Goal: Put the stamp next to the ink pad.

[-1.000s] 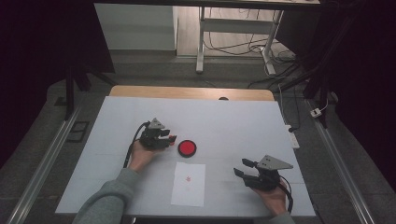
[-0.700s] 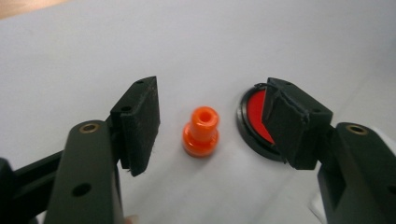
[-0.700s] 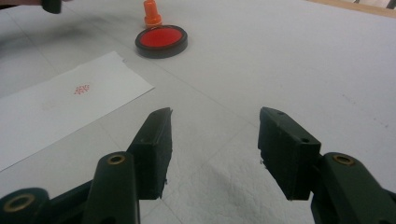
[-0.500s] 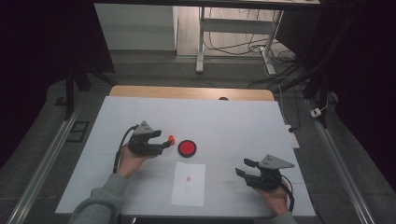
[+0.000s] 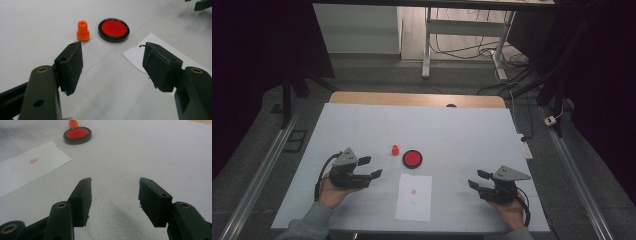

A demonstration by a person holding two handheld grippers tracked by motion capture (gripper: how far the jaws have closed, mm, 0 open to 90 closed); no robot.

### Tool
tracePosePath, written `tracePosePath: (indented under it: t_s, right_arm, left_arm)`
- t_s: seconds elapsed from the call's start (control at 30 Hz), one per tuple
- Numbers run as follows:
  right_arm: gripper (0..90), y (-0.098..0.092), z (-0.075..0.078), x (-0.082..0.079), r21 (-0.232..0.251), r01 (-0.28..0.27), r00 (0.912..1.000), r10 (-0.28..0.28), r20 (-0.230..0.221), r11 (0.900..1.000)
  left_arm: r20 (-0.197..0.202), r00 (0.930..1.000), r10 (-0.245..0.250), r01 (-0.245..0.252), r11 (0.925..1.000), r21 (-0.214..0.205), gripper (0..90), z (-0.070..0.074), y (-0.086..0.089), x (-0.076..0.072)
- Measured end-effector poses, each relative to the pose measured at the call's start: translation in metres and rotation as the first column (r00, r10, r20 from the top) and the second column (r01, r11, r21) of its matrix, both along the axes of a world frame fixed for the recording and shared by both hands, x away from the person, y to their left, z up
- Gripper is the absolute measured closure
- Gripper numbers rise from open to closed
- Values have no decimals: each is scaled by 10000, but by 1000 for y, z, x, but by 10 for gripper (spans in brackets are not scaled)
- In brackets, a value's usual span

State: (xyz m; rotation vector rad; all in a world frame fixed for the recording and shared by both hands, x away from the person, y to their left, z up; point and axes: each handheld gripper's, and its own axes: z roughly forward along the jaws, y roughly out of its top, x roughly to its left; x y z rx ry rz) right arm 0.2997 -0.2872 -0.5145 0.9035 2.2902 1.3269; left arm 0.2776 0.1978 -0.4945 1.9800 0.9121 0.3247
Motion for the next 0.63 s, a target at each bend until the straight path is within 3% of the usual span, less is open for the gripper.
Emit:
tracePosePath:
  t_s: [0.27,0.63]
  right_arm:
    - [432,-4,1,1,-271,72,9999,-68,137,9996]
    - [431,-4,3,0,-345,10,9995,1,304,9994]
  left_arm:
    - [-268,9993,275,-276,9996,-34,327,-9,19,-21]
    - [-266,9995,191,-193,9998,-63,327,-13,21,-25]
